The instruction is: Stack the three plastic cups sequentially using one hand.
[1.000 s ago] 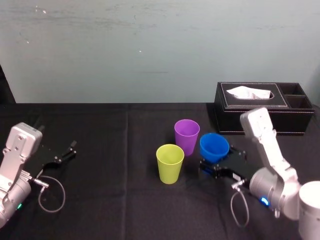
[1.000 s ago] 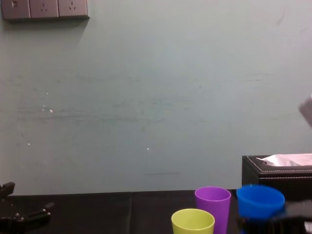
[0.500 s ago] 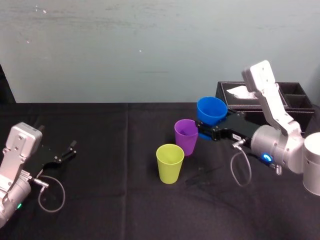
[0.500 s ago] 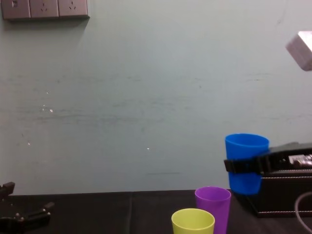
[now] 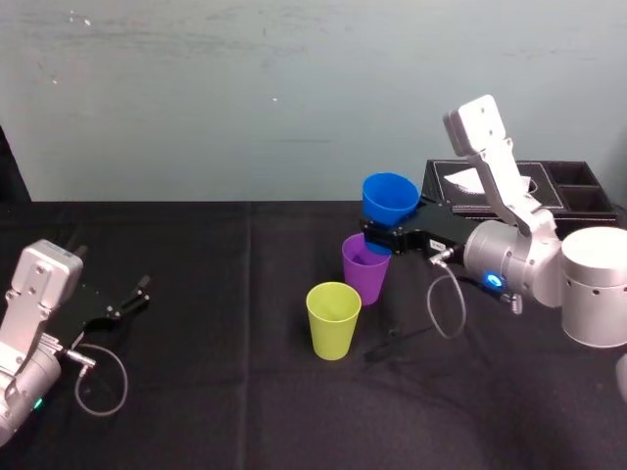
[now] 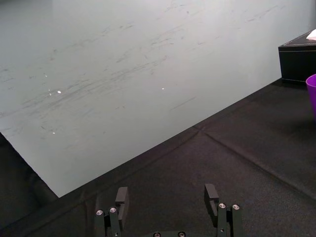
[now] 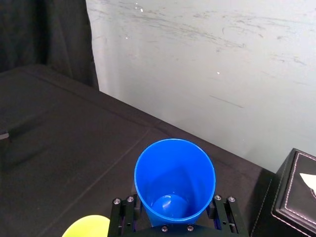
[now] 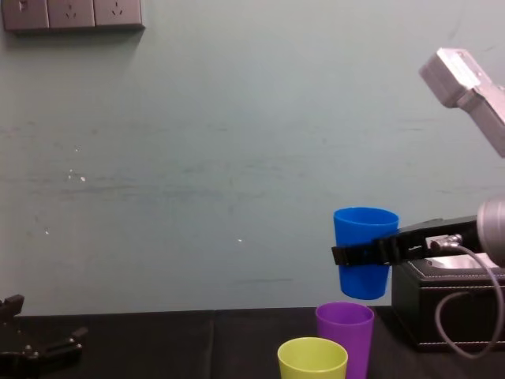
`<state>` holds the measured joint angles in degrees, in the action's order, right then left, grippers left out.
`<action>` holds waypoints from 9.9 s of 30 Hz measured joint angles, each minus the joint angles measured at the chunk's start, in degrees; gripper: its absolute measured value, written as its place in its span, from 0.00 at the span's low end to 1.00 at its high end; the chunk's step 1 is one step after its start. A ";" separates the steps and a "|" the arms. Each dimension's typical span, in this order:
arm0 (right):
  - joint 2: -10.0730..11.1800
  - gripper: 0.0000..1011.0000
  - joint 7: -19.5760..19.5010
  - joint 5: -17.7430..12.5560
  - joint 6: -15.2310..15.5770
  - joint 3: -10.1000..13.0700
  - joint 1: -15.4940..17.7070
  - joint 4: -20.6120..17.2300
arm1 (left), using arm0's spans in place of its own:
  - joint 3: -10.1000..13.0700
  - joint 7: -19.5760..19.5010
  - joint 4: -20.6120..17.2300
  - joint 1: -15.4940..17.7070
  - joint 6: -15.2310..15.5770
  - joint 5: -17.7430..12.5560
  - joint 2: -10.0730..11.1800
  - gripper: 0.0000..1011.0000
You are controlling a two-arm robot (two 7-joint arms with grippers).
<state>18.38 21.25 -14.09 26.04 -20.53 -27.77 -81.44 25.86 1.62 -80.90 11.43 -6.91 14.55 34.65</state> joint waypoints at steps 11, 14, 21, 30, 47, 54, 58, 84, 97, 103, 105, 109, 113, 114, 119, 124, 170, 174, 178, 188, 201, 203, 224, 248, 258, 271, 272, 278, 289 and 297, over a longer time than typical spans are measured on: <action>-1.46 0.71 -0.29 0.20 -1.66 -1.26 -2.60 5.11 | 0.00 0.00 0.00 0.00 0.00 0.00 0.00 0.99; -1.67 0.71 -0.26 0.28 -2.08 -1.41 -3.03 6.02 | 0.00 0.00 0.00 0.00 0.00 0.00 0.00 0.99; -2.52 0.71 -0.07 0.53 -3.22 -2.00 -4.42 8.87 | 0.00 0.00 0.00 0.00 0.00 0.00 0.00 0.99; -3.29 0.71 0.06 0.81 -3.80 -2.58 -5.30 11.03 | 0.00 0.00 0.00 0.00 0.00 0.00 0.00 0.99; -4.30 0.71 0.47 1.15 -4.95 -3.21 -5.84 13.78 | 0.00 0.00 0.00 0.00 0.00 0.00 0.00 0.99; -4.44 0.71 0.48 1.28 -5.22 -3.17 -5.82 14.31 | 0.00 0.00 0.00 0.00 0.00 0.00 0.00 0.99; -4.48 0.71 0.38 1.33 -5.24 -3.05 -5.54 14.31 | 0.00 0.00 0.00 0.00 0.00 0.00 0.00 0.99; -4.42 0.99 0.28 1.27 -5.21 -3.05 -5.61 14.23 | 0.00 0.00 0.00 0.00 0.00 0.00 0.00 0.99; -4.42 0.99 0.29 1.25 -5.20 -3.05 -5.61 14.23 | 0.00 0.00 0.00 0.00 0.00 0.00 0.00 0.99; -4.11 0.99 0.19 1.15 -5.74 -2.67 -4.89 12.94 | 0.00 0.00 0.00 0.00 0.00 0.00 0.00 0.99; -3.61 0.99 -0.05 1.01 -5.98 -2.20 -3.81 11.12 | 0.00 0.00 0.00 0.00 0.00 0.00 0.00 0.99; -2.73 0.99 -0.65 0.59 -5.76 -1.48 -1.70 7.69 | 0.00 0.00 0.00 0.00 0.00 0.00 0.00 0.99; -1.66 0.99 -1.46 0.04 -4.75 -0.60 1.39 3.29 | 0.00 0.00 0.00 0.00 0.00 0.00 0.00 0.99; -1.19 0.99 -1.73 -0.27 -4.18 -0.31 2.77 1.44 | 0.00 0.00 0.00 0.00 0.00 0.00 0.00 0.99; 0.41 0.99 -2.01 -1.32 -2.18 0.35 7.00 -3.63 | 0.00 0.00 0.00 0.00 0.00 0.00 0.00 0.99; 2.53 0.99 -1.79 -2.83 0.60 0.71 11.54 -8.91 | 0.00 0.00 0.00 0.00 0.00 0.00 0.00 0.99; -0.53 0.99 -4.91 -0.52 0.73 -5.12 13.45 -5.95 | 0.00 0.00 0.00 0.00 0.00 0.00 0.00 0.99; -1.53 0.99 -5.33 0.09 0.56 -4.80 13.25 -5.13 | 0.00 0.00 0.00 0.00 0.00 0.00 0.00 0.99; -2.66 0.99 -5.78 0.84 0.41 -4.42 12.94 -3.98 | 0.00 0.00 0.00 0.00 0.00 0.00 0.00 0.99; -4.76 0.99 -6.59 2.40 -0.01 -3.72 12.29 -1.74 | 0.00 0.00 0.00 0.00 0.00 0.00 0.00 0.99; -6.57 0.99 -5.92 4.10 -1.27 -2.91 11.72 0.69 | 0.00 0.00 0.00 0.00 0.00 0.00 0.00 0.99; -6.73 0.99 -5.78 4.22 -1.45 -2.89 11.66 0.86 | 0.00 0.00 0.00 0.00 0.00 0.00 0.00 0.99; -8.30 0.99 -4.74 5.96 -2.61 -2.89 10.72 2.76 | 0.00 0.00 0.00 0.00 0.00 0.00 0.00 0.99; -9.13 0.99 -5.22 7.68 -3.32 -2.90 10.00 4.06 | 0.00 0.00 0.00 0.00 0.00 0.00 0.00 0.99; -9.09 0.90 -5.20 7.56 -3.29 -2.95 10.03 4.01 | 0.00 0.00 0.00 0.00 0.00 0.00 0.00 0.99; -9.07 0.71 -5.18 7.45 -3.27 -2.94 10.07 3.96 | 0.00 0.00 0.00 0.00 0.00 0.00 0.00 0.99; -9.07 0.71 -5.18 7.45 -3.27 -2.94 10.07 3.96 | 0.00 0.00 0.00 0.00 0.00 0.00 0.00 0.99; -9.07 0.71 -5.16 7.45 -3.27 -2.94 10.07 3.96 | 0.00 0.00 0.00 0.00 0.00 0.00 0.00 0.99; -8.41 0.71 -4.83 8.35 -4.62 -2.90 10.40 1.08 | 0.00 0.00 0.00 0.00 0.00 0.00 0.00 0.99; -7.07 0.71 -1.83 6.78 -2.93 -1.86 9.00 -3.32 | 0.00 0.00 0.00 0.00 0.00 0.00 0.00 0.99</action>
<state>11.31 19.42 -7.31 23.11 -22.40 -18.77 -84.77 25.86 1.62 -80.90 11.43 -6.90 14.55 34.65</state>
